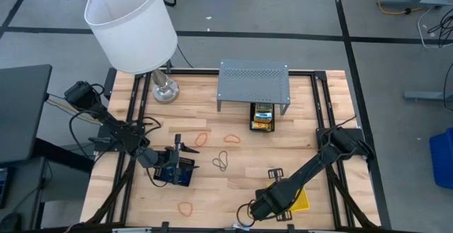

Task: Pick & Place Office Desk Supplies
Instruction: Put the orange rubber band into the yellow bin

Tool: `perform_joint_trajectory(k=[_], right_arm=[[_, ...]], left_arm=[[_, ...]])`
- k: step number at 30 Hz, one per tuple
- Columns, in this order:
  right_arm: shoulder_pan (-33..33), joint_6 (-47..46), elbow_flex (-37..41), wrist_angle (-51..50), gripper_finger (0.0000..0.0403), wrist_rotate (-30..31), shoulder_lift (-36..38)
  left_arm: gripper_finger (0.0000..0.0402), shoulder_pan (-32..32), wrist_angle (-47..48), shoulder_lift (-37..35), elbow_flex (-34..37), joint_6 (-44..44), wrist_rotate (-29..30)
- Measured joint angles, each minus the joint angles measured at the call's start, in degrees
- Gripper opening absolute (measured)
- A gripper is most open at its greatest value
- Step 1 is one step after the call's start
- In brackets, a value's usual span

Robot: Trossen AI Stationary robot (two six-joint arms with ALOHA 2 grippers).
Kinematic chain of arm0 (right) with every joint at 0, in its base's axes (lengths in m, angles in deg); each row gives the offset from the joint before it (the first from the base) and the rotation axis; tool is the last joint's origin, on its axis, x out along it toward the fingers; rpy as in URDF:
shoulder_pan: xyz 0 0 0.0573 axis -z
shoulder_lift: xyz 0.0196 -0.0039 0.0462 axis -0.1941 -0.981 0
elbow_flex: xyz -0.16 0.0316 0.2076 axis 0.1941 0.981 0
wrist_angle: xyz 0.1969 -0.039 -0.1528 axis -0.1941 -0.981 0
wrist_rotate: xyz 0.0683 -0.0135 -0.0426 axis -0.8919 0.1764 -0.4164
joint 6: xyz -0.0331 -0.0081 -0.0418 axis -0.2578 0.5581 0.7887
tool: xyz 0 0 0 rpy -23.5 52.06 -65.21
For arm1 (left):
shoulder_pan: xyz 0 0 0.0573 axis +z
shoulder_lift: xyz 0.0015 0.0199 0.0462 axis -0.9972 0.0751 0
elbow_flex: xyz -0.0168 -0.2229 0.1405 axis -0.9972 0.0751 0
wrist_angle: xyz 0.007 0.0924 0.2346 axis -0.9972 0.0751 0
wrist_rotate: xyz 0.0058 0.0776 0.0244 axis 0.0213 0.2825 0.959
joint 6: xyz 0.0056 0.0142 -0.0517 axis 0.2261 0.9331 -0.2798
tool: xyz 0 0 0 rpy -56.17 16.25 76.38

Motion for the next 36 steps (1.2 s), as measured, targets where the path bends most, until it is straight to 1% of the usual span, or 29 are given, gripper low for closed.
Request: perform_joint_trajectory(k=[3,6,9,15,17,19,21,23,28,31,36], right_arm=[[0.2,-0.5,3.0,-1.0,0.0003,-0.5,0.0],[0.3,-0.5,3.5,-1.9,0.0028,-0.7,0.0],[0.2,-0.5,3.2,-2.2,0.0072,-0.9,0.0],[0.2,-0.6,0.1,-2.1,0.0180,-1.8,0.0],[0.2,-1.2,-0.8,-2.0,0.0209,-1.9,0.0],[0.6,-1.8,-1.7,-2.1,0.0228,-1.6,0.0],[0.9,-2.0,-2.7,-2.3,0.0236,-0.2,0.0],[1.4,-1.7,-4.2,-2.5,0.0238,2.6,0.0],[3.7,3.4,-7.5,-0.6,0.0227,13.9,0.1],[6.2,9.2,-7.7,6.0,0.0220,18.9,0.1],[11.9,20.3,-7.7,18.4,0.0216,20.3,0.0]], left_arm=[[0.0252,0.0,0.0,0.0,0.0,-0.1,0.0],[0.0252,0.0,0.0,0.0,0.0,-0.3,0.0],[0.0252,0.0,0.0,0.0,0.0,-0.4,0.0],[0.0252,0.0,0.1,0.0,0.0,-0.5,0.0],[0.0252,0.0,0.2,0.0,0.0,-0.5,0.0],[0.0252,0.0,0.2,0.0,0.0,-0.5,0.0],[0.0252,0.0,0.2,0.0,0.0,-0.5,0.0],[0.0252,0.0,0.2,0.0,0.0,-0.5,0.0],[0.0252,0.0,0.2,0.0,0.0,-0.6,0.0],[0.0252,0.0,0.2,0.0,0.0,-0.9,0.0],[0.0252,0.0,0.2,0.0,0.0,-1.0,0.0]])
